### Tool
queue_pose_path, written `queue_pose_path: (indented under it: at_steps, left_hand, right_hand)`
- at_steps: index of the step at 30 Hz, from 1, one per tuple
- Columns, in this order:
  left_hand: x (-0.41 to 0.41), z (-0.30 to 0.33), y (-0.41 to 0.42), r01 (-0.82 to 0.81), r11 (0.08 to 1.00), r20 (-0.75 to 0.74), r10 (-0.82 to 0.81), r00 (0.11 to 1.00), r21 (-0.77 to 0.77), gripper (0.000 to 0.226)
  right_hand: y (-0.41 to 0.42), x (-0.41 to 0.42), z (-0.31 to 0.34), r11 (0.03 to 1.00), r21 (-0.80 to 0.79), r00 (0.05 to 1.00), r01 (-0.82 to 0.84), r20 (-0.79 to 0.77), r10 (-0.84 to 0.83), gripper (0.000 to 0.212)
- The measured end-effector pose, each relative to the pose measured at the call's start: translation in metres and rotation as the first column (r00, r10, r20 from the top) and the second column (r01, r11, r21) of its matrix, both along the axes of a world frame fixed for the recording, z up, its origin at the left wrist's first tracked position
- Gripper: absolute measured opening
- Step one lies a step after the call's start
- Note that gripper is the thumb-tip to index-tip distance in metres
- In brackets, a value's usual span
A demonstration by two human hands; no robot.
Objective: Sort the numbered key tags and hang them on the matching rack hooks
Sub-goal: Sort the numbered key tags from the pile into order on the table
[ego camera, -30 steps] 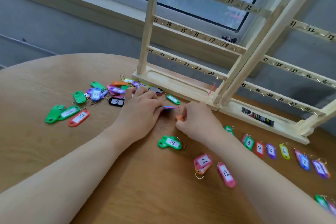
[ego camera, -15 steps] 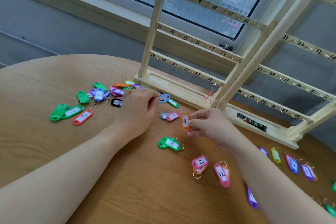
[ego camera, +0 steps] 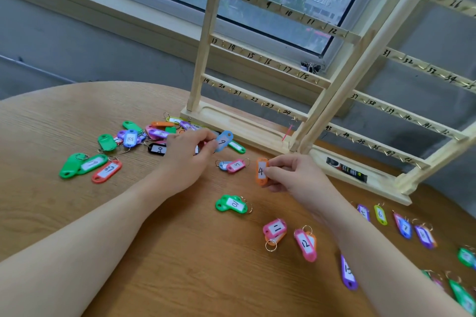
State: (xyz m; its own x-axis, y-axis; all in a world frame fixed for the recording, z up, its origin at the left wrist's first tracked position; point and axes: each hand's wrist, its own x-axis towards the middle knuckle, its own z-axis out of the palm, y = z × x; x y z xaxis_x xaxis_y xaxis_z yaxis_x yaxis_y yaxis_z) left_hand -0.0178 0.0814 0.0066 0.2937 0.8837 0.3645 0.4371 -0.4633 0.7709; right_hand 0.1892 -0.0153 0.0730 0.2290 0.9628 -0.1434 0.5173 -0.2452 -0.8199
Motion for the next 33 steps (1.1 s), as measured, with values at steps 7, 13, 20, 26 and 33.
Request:
queue_pose_path:
  at_steps: [7, 13, 20, 26, 33]
  left_hand:
    - [-0.001, 0.004, -0.007, 0.079, 0.997, 0.05, -0.079, 0.996, 0.003, 0.012]
    - [0.006, 0.016, -0.023, 0.157, 0.98, 0.035, -0.154, 0.987, -0.125, 0.014]
    - [0.034, 0.041, -0.057, 0.272, 0.949, 0.144, -0.251, 0.957, -0.157, 0.012]
    - [0.072, 0.06, -0.081, 0.308, 0.943, 0.066, -0.302, 0.951, -0.126, 0.015]
    - [0.117, 0.075, -0.115, 0.393, 0.912, -0.038, -0.4, 0.916, -0.116, 0.019]
  right_hand:
    - [-0.035, 0.042, 0.012, 0.989, 0.077, 0.991, 0.126, 0.03, -0.129, 0.009]
    - [-0.088, 0.073, 0.018, 0.974, 0.101, 0.979, 0.204, -0.05, -0.2, 0.007]
    - [-0.158, 0.12, 0.025, 0.936, 0.106, 0.941, 0.335, -0.093, -0.326, 0.005]
    - [-0.211, 0.145, 0.024, 0.912, 0.107, 0.917, 0.396, -0.107, -0.385, 0.006]
    - [-0.246, 0.163, 0.012, 0.91, 0.112, 0.916, 0.398, -0.094, -0.389, 0.009]
